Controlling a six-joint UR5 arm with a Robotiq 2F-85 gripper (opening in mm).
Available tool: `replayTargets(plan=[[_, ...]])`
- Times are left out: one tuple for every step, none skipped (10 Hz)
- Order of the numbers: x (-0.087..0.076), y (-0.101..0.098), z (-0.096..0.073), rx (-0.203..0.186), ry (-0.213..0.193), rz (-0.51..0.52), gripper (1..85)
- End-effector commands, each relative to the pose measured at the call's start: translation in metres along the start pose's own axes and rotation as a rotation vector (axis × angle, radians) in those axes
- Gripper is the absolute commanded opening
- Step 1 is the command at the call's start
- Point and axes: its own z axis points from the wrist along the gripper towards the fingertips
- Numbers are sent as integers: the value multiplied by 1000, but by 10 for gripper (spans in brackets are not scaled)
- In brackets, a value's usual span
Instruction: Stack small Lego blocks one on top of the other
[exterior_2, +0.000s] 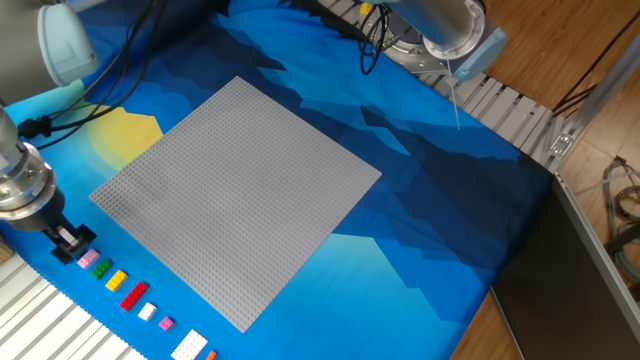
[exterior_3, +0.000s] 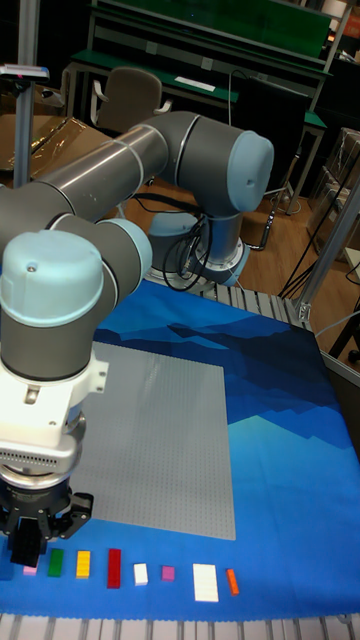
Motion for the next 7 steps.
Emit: replayTargets(plan=[[-6,2,-1,-14,-23,6,253],[-5,3,-1,-18,-18,-18,253],[-4,5,-1,-23,-15,-52,253],[-4,3,-1,-16,-15,-94,253],[-4,1,-1,-8,-16,-122,257],[-4,-1,-1,1,-15,-146,257],[-6,-5,-1,17,-20,-165,257]])
